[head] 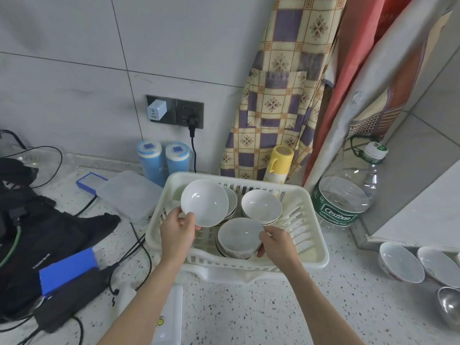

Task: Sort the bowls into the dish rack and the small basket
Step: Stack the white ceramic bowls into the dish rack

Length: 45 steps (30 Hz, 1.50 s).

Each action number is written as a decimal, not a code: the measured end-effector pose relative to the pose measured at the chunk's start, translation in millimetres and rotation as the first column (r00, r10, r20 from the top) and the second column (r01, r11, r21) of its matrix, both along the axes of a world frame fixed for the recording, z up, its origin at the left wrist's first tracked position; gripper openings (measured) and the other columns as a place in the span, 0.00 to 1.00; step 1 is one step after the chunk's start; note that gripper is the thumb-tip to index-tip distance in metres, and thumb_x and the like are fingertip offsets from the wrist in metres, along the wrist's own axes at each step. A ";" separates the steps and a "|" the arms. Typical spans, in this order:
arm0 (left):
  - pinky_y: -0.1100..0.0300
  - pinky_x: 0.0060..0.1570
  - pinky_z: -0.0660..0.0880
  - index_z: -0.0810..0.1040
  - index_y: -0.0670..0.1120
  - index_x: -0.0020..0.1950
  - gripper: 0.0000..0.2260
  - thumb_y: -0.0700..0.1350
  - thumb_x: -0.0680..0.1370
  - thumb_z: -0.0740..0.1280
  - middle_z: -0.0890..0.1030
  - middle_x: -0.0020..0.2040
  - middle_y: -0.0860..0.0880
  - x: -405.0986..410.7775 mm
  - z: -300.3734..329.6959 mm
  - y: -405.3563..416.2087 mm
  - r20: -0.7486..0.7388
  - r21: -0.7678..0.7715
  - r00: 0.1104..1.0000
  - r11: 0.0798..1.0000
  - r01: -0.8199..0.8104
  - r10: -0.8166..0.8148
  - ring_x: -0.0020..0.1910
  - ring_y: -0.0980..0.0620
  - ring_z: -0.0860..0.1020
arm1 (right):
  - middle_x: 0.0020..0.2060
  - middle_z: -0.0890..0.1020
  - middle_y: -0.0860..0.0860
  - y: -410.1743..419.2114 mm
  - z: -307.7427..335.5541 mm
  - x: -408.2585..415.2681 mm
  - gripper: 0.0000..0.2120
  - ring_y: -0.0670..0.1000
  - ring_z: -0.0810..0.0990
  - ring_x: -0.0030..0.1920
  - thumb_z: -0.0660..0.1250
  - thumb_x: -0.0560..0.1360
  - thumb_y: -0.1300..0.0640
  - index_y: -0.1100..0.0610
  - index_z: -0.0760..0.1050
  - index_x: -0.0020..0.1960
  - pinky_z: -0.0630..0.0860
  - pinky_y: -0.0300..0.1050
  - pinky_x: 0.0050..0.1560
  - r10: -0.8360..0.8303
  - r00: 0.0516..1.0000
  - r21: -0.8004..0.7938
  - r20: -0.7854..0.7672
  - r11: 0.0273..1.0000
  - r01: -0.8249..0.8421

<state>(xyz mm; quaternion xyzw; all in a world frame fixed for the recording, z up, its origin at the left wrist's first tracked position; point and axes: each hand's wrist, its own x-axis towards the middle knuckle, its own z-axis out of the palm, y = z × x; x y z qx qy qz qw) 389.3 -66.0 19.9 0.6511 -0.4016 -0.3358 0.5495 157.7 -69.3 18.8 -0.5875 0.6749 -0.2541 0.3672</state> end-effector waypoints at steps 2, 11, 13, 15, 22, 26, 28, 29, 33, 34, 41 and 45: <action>0.61 0.29 0.71 0.79 0.45 0.49 0.07 0.40 0.77 0.62 0.83 0.31 0.47 0.3 -1.2 0.0 0.015 0.003 1.000 1.000 0.003 -0.003 0.24 0.60 0.75 | 0.27 0.83 0.47 -1.1 -0.1 0.6 0.13 0.41 0.73 0.24 0.57 0.73 0.54 0.44 0.80 0.43 0.68 0.40 0.30 0.010 1.000 0.023 -0.018 1.000 -0.010; 0.60 0.30 0.71 0.78 0.47 0.48 0.06 0.41 0.77 0.62 0.82 0.29 0.50 -1.0 -0.2 -0.8 0.012 0.015 1.000 1.000 -0.011 0.011 0.22 0.61 0.74 | 0.29 0.83 0.39 -2.9 2.2 4.9 0.14 0.43 0.79 0.37 0.56 0.74 0.52 0.38 0.74 0.53 0.68 0.41 0.36 0.087 0.980 0.131 -0.179 0.989 -0.064; 0.60 0.31 0.71 0.78 0.49 0.48 0.05 0.41 0.77 0.63 0.82 0.28 0.51 -0.5 -0.5 -1.5 0.021 0.027 1.000 1.000 -0.008 0.008 0.24 0.62 0.76 | 0.30 0.84 0.39 -3.5 1.8 5.3 0.15 0.44 0.79 0.39 0.56 0.75 0.51 0.38 0.74 0.57 0.68 0.41 0.36 0.095 0.976 0.139 -0.196 0.988 -0.068; 0.60 0.31 0.71 0.78 0.49 0.48 0.05 0.42 0.77 0.63 0.82 0.28 0.51 0.1 -1.3 -2.1 0.027 0.038 1.000 0.999 -0.008 0.007 0.25 0.62 0.76 | 0.32 0.85 0.42 -5.3 0.9 5.2 0.17 0.45 0.79 0.43 0.56 0.75 0.51 0.39 0.73 0.60 0.69 0.42 0.38 0.103 0.970 0.146 -0.220 0.987 -0.072; 0.62 0.30 0.72 0.79 0.47 0.50 0.06 0.42 0.77 0.63 0.83 0.31 0.50 0.4 -2.5 -1.7 0.046 0.051 0.999 0.998 0.023 -0.025 0.26 0.63 0.78 | 0.32 0.84 0.42 -8.5 -6.0 5.8 0.16 0.44 0.77 0.36 0.56 0.75 0.51 0.42 0.74 0.60 0.66 0.39 0.32 0.144 0.927 0.133 -0.348 0.986 -0.103; 0.70 0.23 0.70 0.79 0.46 0.52 0.07 0.42 0.77 0.63 0.84 0.33 0.48 1.0 -3.4 -2.2 0.059 0.071 0.997 0.996 0.048 -0.052 0.27 0.64 0.78 | 0.34 0.84 0.43 -8.6 -10.2 5.2 0.12 0.49 0.81 0.41 0.56 0.76 0.49 0.43 0.76 0.54 0.67 0.39 0.33 0.141 0.911 0.129 -0.387 0.987 -0.098; 0.70 0.23 0.70 0.79 0.47 0.52 0.08 0.42 0.77 0.63 0.84 0.33 0.48 0.5 -3.7 -2.1 0.064 0.084 0.996 0.994 0.063 -0.068 0.26 0.63 0.78 | 0.37 0.84 0.44 -8.9 -10.7 5.6 0.11 0.51 0.82 0.43 0.56 0.76 0.47 0.44 0.76 0.52 0.70 0.41 0.37 0.144 0.903 0.138 -0.405 0.986 -0.095; 0.68 0.23 0.70 0.80 0.47 0.52 0.08 0.43 0.77 0.63 0.84 0.32 0.48 -0.1 -3.9 -2.0 0.069 0.094 0.995 0.993 0.068 -0.075 0.25 0.62 0.77 | 0.40 0.84 0.45 -9.5 -11.3 5.7 0.12 0.52 0.82 0.44 0.56 0.77 0.46 0.46 0.77 0.53 0.73 0.42 0.40 0.145 0.896 0.145 -0.419 0.985 -0.092; 0.63 0.27 0.71 0.79 0.49 0.53 0.08 0.44 0.77 0.62 0.84 0.31 0.50 0.7 -3.5 -2.4 0.074 0.144 0.990 0.984 0.105 -0.116 0.23 0.61 0.74 | 0.45 0.85 0.46 -7.3 -9.9 5.1 0.17 0.51 0.82 0.46 0.58 0.76 0.39 0.47 0.78 0.55 0.75 0.44 0.44 0.026 0.928 0.124 -0.372 0.992 0.022; 0.62 0.28 0.71 0.79 0.49 0.53 0.08 0.44 0.78 0.62 0.85 0.32 0.50 2.2 -2.5 -3.1 0.052 0.165 0.987 0.976 0.140 -0.151 0.23 0.60 0.73 | 0.42 0.85 0.45 -5.6 -8.2 4.5 0.18 0.50 0.81 0.45 0.58 0.76 0.38 0.47 0.79 0.53 0.74 0.43 0.42 -0.063 0.948 0.085 -0.312 0.992 0.094; 0.61 0.33 0.70 0.78 0.48 0.54 0.09 0.43 0.78 0.60 0.86 0.36 0.46 9.2 9.5 -4.7 -0.051 0.330 0.886 0.830 0.450 -0.460 0.23 0.58 0.70 | 0.31 0.83 0.40 2.6 3.6 3.6 0.27 0.42 0.79 0.41 0.50 0.71 0.30 0.46 0.81 0.46 0.71 0.43 0.39 -0.114 0.993 -0.053 -0.041 0.992 0.112; 0.61 0.36 0.70 0.77 0.48 0.56 0.09 0.45 0.78 0.62 0.87 0.40 0.46 5.3 13.3 -8.4 -0.110 0.394 0.814 0.727 0.563 -0.571 0.25 0.56 0.69 | 0.34 0.85 0.42 3.1 2.7 -0.8 0.22 0.41 0.77 0.38 0.54 0.73 0.32 0.42 0.82 0.48 0.72 0.48 0.45 -0.013 0.997 -0.026 0.073 1.000 0.015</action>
